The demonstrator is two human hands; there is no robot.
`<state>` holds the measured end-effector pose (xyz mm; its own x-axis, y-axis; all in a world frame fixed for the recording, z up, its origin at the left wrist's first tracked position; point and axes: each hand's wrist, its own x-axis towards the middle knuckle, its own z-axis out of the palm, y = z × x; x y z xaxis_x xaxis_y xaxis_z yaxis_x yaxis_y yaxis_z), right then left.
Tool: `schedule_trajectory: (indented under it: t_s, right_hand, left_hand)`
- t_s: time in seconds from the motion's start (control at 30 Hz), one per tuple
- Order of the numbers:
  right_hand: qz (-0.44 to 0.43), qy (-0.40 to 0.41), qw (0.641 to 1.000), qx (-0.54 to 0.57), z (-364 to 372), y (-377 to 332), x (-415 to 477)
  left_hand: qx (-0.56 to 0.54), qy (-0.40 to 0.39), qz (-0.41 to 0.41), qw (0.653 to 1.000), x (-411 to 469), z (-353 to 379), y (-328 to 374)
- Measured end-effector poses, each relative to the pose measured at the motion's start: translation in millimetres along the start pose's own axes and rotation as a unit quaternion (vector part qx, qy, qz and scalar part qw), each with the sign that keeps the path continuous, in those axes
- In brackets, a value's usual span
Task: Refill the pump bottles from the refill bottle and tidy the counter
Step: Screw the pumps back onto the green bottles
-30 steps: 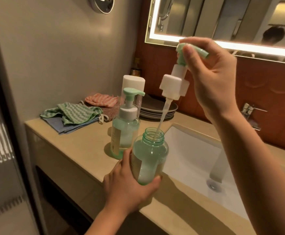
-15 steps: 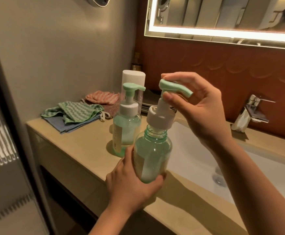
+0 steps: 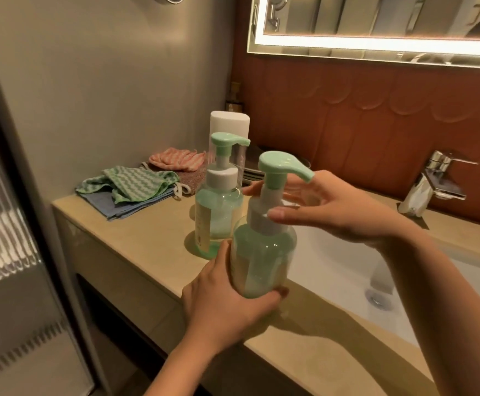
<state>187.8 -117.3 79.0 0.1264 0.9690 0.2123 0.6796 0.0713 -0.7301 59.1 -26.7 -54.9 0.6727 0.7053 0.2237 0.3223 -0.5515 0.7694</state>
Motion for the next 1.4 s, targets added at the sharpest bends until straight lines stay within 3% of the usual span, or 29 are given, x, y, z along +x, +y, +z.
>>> schedule_trajectory:
  t_s: [0.27, 0.4, 0.5, 0.6, 1.0, 1.23, 1.4]
  right_hand:
    - [0.031, 0.167, 0.981, -0.092, 26, -3, 12]
    - [-0.014, 0.063, 0.997, -0.035, 26, -8, 9]
    - [0.005, -0.017, 0.998, 0.064, 16, -1, 5]
    - [0.023, -0.06, 0.995, 0.081, 9, 3, 2]
    - [-0.019, 0.134, 0.99, 0.027, 32, 11, 19]
    - [-0.036, 0.048, 0.997, 0.052, 28, -1, 10]
    - [-0.046, 0.061, 0.997, 0.017, 27, 4, 11]
  left_hand:
    - [-0.075, -0.01, 0.014, 0.997, 5, -5, -5]
    - [-0.058, -0.015, 0.021, 0.998, 5, -5, -6]
    - [-0.059, -0.016, 0.004, 0.998, 5, -5, -5]
    - [-0.045, -0.021, 0.003, 0.999, 4, -6, -2]
    - [-0.033, -0.007, -0.021, 0.999, 7, -3, -5]
    - [-0.023, -0.011, -0.021, 0.999, 7, -2, -5]
    - [-0.018, -0.003, -0.021, 1.0, 6, -1, -4]
